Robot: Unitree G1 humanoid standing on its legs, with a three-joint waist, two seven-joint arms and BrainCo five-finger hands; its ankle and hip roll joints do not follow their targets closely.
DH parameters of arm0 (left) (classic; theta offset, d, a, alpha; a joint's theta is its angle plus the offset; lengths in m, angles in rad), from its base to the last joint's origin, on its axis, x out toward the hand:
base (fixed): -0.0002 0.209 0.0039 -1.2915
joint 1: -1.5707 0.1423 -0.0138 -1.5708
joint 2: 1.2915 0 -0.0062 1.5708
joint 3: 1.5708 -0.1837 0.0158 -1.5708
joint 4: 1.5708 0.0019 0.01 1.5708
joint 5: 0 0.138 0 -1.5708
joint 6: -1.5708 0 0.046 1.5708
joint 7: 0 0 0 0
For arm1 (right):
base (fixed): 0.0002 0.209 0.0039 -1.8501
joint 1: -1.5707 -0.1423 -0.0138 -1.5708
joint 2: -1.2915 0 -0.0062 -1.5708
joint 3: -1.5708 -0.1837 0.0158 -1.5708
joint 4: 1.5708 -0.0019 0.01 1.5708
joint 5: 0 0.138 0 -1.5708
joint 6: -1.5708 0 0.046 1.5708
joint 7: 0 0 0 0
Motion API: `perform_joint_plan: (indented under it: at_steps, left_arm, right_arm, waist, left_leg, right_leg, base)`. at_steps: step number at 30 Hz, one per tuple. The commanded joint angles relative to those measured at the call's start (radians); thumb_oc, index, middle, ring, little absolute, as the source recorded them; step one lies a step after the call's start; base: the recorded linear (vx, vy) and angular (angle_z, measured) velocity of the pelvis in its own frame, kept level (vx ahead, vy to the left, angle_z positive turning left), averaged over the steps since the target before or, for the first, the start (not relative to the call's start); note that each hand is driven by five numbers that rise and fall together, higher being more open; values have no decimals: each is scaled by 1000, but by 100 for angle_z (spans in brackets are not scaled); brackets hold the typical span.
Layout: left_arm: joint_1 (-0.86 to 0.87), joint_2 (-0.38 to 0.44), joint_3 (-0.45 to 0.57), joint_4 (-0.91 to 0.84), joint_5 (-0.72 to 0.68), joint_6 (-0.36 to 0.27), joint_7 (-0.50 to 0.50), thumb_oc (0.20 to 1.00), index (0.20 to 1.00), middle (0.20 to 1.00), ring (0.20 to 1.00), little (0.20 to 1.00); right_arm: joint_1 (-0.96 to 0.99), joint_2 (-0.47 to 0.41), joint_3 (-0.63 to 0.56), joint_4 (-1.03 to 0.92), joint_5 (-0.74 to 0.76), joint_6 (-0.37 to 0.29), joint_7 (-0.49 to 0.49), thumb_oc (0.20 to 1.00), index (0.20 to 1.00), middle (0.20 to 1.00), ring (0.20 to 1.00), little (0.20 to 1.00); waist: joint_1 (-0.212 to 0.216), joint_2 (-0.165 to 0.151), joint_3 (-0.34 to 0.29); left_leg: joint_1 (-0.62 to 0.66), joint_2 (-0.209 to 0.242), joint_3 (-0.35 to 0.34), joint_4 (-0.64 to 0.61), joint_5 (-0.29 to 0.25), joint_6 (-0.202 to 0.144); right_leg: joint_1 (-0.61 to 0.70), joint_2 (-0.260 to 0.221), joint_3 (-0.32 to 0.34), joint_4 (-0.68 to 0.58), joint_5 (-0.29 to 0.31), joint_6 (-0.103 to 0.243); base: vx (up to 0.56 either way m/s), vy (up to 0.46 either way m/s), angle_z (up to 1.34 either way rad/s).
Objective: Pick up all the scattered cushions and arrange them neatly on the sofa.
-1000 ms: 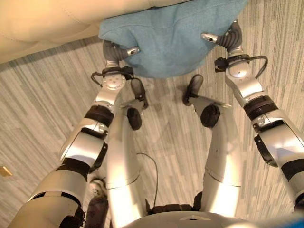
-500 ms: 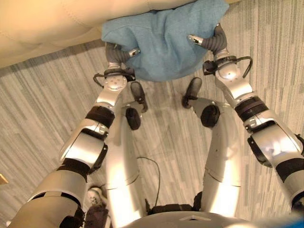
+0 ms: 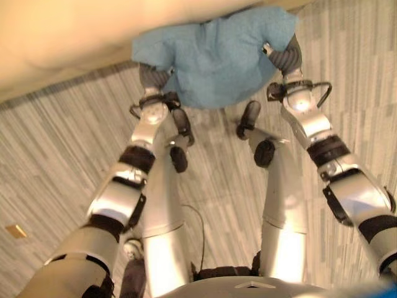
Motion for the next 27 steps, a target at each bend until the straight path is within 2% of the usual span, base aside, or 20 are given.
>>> perform_joint_plan:
  at_steps: [1,4,6,7,8,9,10,11,12,13,14,16,18,19,23,27]
  left_arm:
    - [48,-65,-55,-164,63,-107,-108,200,200,200,200,200]
    - [99,-62,-58,-206,82,-109,-131,200,200,200,200,200]
    - [175,-55,-62,-259,109,-116,-164,200,200,200,200,200]
    - [179,-55,-62,-262,110,-115,-163,200,200,200,200,200]
    - [207,-57,-62,-287,114,-115,-175,200,200,200,200,200]
    - [259,-59,-62,-316,120,-119,-191,200,200,200,200,200]
    - [287,-58,-60,-328,126,-119,-200,200,200,200,200,200]
    - [290,-58,-61,-329,126,-118,-200,200,200,200,200,200]
    - [319,-58,-62,-346,132,-115,-213,200,200,200,200,200]
    - [349,-55,-59,-359,147,-114,-218,200,200,200,200,200]
    - [407,-51,-49,-384,161,-112,-229,200,200,200,200,200]
    - [436,-53,-41,-388,163,-113,-234,200,200,200,200,200]
    - [513,-51,-16,-408,148,-108,-248,200,200,200,200,200]
    - [513,-51,-17,-409,148,-107,-248,200,200,200,200,200]
    - [631,-50,9,-419,163,-76,-266,200,200,200,200,200]
    - [703,-50,26,-434,177,-58,-297,200,200,200,200,200]
  right_arm:
    - [62,81,41,-162,-103,-111,22,200,200,200,200,200]
    - [117,76,34,-193,-120,-111,32,200,200,200,200,200]
    - [197,68,15,-231,-130,-110,47,200,200,200,200,200]
    - [201,68,15,-233,-131,-109,47,200,200,200,200,200]
    - [236,70,13,-253,-126,-111,61,200,200,200,200,200]
    - [301,74,4,-277,-132,-110,72,200,200,200,200,200]
    - [332,74,1,-292,-133,-111,81,200,200,200,200,200]
    - [334,74,2,-292,-133,-110,81,200,200,200,200,200]
    - [368,74,-4,-314,-141,-109,85,200,200,200,200,200]
    - [393,77,-4,-326,-145,-110,96,200,200,200,200,200]
    - [444,69,-12,-355,-154,-107,112,200,200,200,200,200]
    - [467,60,-17,-366,-161,-110,120,200,200,200,200,200]
    - [535,40,-35,-404,-177,-103,139,200,200,200,200,200]
    - [535,40,-35,-405,-177,-103,139,200,200,200,200,200]
    - [638,18,-77,-466,-201,-90,157,200,200,200,200,200]
    - [707,4,-110,-508,-199,-89,174,200,200,200,200,200]
  waist:
    - [-14,44,-225]
    - [-16,41,-234]
    - [-20,37,-253]
    - [-20,36,-250]
    - [-20,34,-258]
    - [-21,28,-271]
    - [-23,23,-280]
    - [-21,25,-278]
    - [-21,21,-282]
    - [-20,19,-291]
    - [-16,14,-301]
    - [-14,13,-309]
    - [-11,13,-330]
    - [-12,14,-331]
    - [-3,7,-370]
    - [-1,-5,-400]
  left_leg:
    - [22,69,-95,-126,50,-82]
    - [109,73,-90,-175,58,-89]
    - [247,86,-80,-256,69,-101]
    - [257,86,-78,-262,70,-101]
    - [316,86,-70,-294,77,-105]
    - [442,82,-50,-366,92,-117]
    - [488,77,-37,-406,130,-113]
    - [507,79,-41,-404,103,-124]
    - [563,74,-21,-449,139,-121]
    - [616,71,-12,-474,144,-124]
    - [732,66,10,-538,161,-136]
    - [784,63,20,-563,168,-140]
    - [931,58,46,-644,193,-156]
    - [933,57,46,-649,198,-155]
    - [1099,58,81,-734,227,-172]
    - [1150,49,97,-742,219,-172]
  right_leg:
    - [73,37,46,-86,11,189]
    - [161,40,38,-141,16,191]
    - [292,35,25,-224,20,193]
    - [300,35,25,-228,21,193]
    - [357,32,16,-267,24,193]
    - [481,36,-5,-338,28,194]
    - [530,36,-21,-384,57,182]
    - [545,39,-15,-375,32,193]
    - [604,42,-30,-426,60,184]
    - [661,46,-39,-455,59,184]
    - [776,55,-59,-513,61,187]
    - [833,58,-66,-543,60,188]
    - [981,75,-88,-606,61,196]
    - [983,76,-90,-612,66,196]
    - [1182,115,-128,-710,52,194]
    - [1278,138,-151,-802,65,195]
  base:
    - [-53,-12,7]
    - [-15,-4,0]
    - [37,11,-3]
    - [64,-5,-3]
    - [118,-33,0]
    - [109,-38,2]
    - [139,-27,6]
    - [32,-4,9]
    - [102,1,10]
    - [141,13,4]
    - [170,6,-1]
    - [160,9,-1]
    - [209,25,6]
    - [166,21,15]
    - [145,28,27]
    - [106,20,24]
